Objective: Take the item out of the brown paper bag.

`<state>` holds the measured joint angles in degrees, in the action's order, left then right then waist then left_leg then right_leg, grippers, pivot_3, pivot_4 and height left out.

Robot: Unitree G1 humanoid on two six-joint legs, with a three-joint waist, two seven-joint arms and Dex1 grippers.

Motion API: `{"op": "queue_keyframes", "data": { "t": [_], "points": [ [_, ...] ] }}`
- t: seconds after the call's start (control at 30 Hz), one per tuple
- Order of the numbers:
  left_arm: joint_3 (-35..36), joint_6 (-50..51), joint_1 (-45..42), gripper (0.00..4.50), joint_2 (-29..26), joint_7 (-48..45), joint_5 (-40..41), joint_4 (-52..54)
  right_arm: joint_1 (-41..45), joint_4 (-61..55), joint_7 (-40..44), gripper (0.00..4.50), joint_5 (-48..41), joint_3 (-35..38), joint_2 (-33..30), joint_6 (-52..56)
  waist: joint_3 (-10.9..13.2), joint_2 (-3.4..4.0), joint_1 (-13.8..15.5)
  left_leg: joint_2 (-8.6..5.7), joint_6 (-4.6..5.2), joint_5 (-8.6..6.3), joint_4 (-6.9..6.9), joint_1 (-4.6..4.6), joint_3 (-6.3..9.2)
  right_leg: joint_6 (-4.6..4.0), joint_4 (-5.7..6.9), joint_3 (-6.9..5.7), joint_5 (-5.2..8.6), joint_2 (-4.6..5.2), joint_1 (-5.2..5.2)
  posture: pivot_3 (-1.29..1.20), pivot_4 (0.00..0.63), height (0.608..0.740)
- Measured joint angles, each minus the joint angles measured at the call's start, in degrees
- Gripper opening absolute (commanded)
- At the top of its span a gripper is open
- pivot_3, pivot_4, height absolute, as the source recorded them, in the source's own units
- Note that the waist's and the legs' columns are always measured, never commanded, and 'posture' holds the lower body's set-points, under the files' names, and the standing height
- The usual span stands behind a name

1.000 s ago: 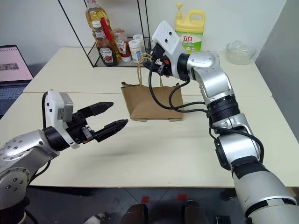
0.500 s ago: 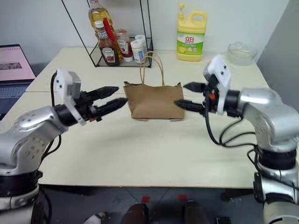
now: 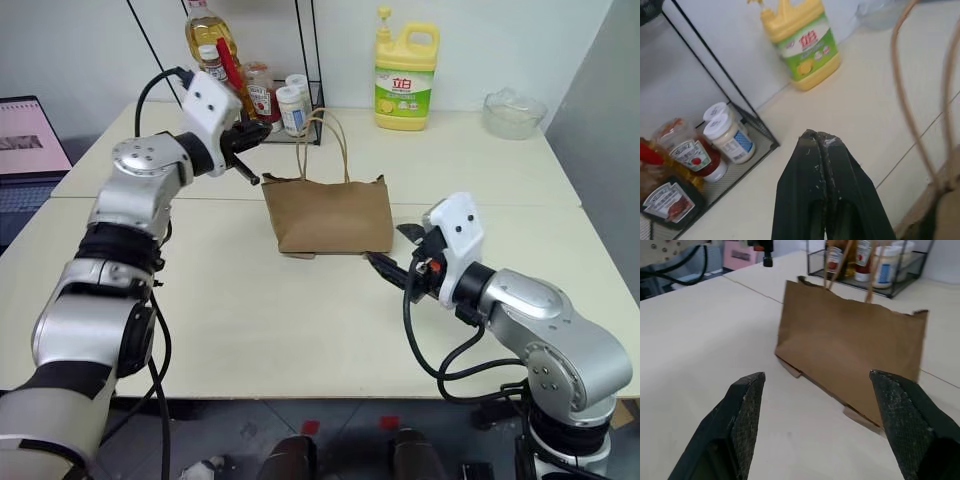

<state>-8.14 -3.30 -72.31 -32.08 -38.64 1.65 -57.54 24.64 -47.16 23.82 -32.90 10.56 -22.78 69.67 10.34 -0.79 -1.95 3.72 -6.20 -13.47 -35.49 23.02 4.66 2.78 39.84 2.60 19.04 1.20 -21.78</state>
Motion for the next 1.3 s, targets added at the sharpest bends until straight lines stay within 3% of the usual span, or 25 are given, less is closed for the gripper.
{"op": "queue_keyframes", "data": {
  "t": [0.27, 0.5, 0.73, 0.9, 1.03, 1.17, 1.3],
  "points": [
    [-2.89, -6.06, -5.71, 0.02, 2.51, 1.63, -10.34, -16.82, -3.18, -4.61, -1.95, 3.48, -4.74, 5.19, -2.34, 2.16, 0.04, -0.07, 0.05, 0.0, 0.0, 0.0, 0.03, 0.01, 0.0, 0.01, 0.03, -0.01, 0.0, 0.0, 0.0, 0.0, 0.15, 0.74],
    [-2.56, -5.76, -6.17, 0.02, 4.59, -11.59, -11.0, -17.68, -4.9, -6.08, -2.1, 3.48, -10.34, 8.42, -6.53, 3.35, 0.08, -0.13, 0.06, 0.0, -0.01, 0.01, 0.02, 0.02, 0.0, 0.0, 0.03, -0.01, 0.0, 0.0, 0.01, 0.0, 0.15, 0.74],
    [-2.07, -4.79, -5.01, 0.02, 2.11, -31.32, -10.33, -15.12, -8.26, -6.49, 0.58, 3.48, -19.52, 12.66, -13.18, 3.37, 0.08, -0.14, -0.13, 0.01, 0.0, 0.0, 0.02, 0.0, 0.0, 0.0, 0.06, 0.0, 0.0, -0.01, 0.02, 0.0, 0.15, 0.74],
    [-2.01, -3.17, -0.02, 0.02, -0.61, -44.98, -8.01, -7.02, -9.54, -6.44, 0.55, 3.48, -24.84, 13.13, -15.78, 2.27, 0.08, -0.14, -0.15, 0.02, 0.0, 0.0, 0.01, -0.01, 0.0, 0.0, 0.06, 0.0, 0.01, -0.01, 0.04, 0.0, 0.15, 0.74],
    [-1.88, 3.19, 8.58, 0.02, -2.66, -51.59, -4.47, 7.9, -9.84, -5.89, -0.79, 3.48, -27.41, 12.84, -17.64, 0.5, 0.08, -0.14, -0.15, 0.05, 0.0, 0.0, -0.01, -0.01, 0.01, 0.0, 0.07, 0.0, 0.01, 0.0, 0.05, 0.0, 0.15, 0.74],
    [-3.92, 11.52, 19.67, 0.02, -6.42, -53.38, 0.79, 27.01, -10.08, -4.78, -1.94, 3.48, -29.2, 12.19, -19.43, -1.17, 0.09, -0.14, -0.31, 0.08, 0.0, 0.0, -0.03, -0.02, 0.01, 0.0, 0.08, 0.01, 0.01, -0.01, 0.07, 0.0, 0.15, 0.74],
    [-3.77, 18.6, 25.21, 0.02, -7.45, -52.98, 4.04, 39.83, -10.81, -4.34, -3.04, 3.48, -29.83, 10.85, -20.43, -2.92, 0.09, -0.15, 0.04, 0.07, 0.01, -0.01, -0.26, 0.0, 0.05, 0.0, 0.12, -0.02, 0.01, -0.01, 0.15, 0.0, 0.15, 0.74]
  ]
}}
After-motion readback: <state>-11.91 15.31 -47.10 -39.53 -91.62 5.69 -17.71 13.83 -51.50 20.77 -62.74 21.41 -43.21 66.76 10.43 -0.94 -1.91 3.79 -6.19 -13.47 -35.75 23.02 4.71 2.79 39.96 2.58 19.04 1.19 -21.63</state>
